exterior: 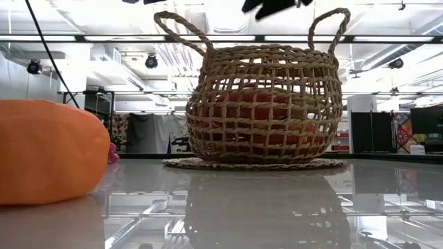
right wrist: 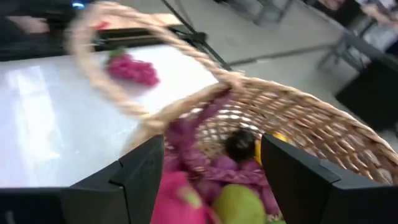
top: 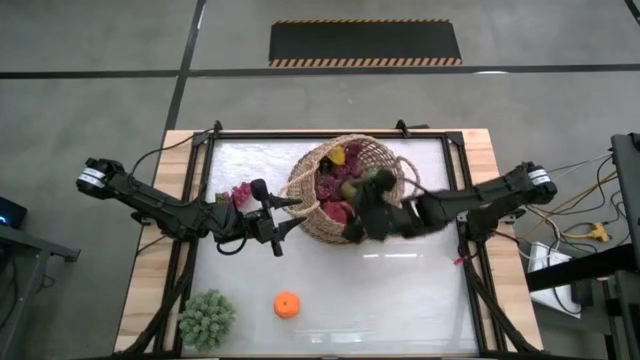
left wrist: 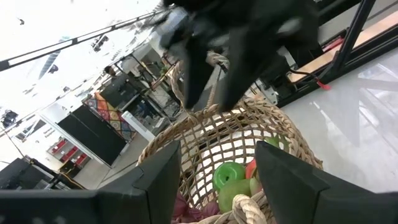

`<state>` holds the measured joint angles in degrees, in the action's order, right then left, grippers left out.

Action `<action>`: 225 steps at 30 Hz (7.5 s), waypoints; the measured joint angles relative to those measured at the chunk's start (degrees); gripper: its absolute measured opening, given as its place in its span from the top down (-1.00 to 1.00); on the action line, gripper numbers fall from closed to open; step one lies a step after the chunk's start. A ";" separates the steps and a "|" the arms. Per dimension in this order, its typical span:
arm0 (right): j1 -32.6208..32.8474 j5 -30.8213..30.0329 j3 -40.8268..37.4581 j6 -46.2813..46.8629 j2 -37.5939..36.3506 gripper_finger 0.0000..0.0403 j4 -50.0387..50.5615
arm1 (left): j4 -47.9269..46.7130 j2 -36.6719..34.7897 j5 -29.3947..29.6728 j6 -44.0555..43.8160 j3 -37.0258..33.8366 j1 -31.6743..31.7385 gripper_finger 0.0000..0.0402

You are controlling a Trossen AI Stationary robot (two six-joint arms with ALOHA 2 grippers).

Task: Build produce basket
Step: Put the orange into the brown basket, then put the purple grapes into the brown basket

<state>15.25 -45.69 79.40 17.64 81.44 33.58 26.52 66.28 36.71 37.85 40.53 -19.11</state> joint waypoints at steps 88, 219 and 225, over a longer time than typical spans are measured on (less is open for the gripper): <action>14.99 22.54 3.02 -7.43 33.37 -0.63 -38.44 | -46.30 30.12 -18.10 -81.85 14.50 -25.13 0.99; 8.34 15.62 0.13 -3.94 1.66 -0.62 0.87 | -28.43 5.57 4.31 -21.67 8.76 -21.35 0.99; 13.53 15.67 -9.03 -7.62 -1.80 -0.62 -6.69 | -28.48 6.60 4.33 -34.65 8.46 -21.33 0.99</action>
<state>28.78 -30.02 70.36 10.02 79.64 26.89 -1.95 72.88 41.04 3.19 48.99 -40.45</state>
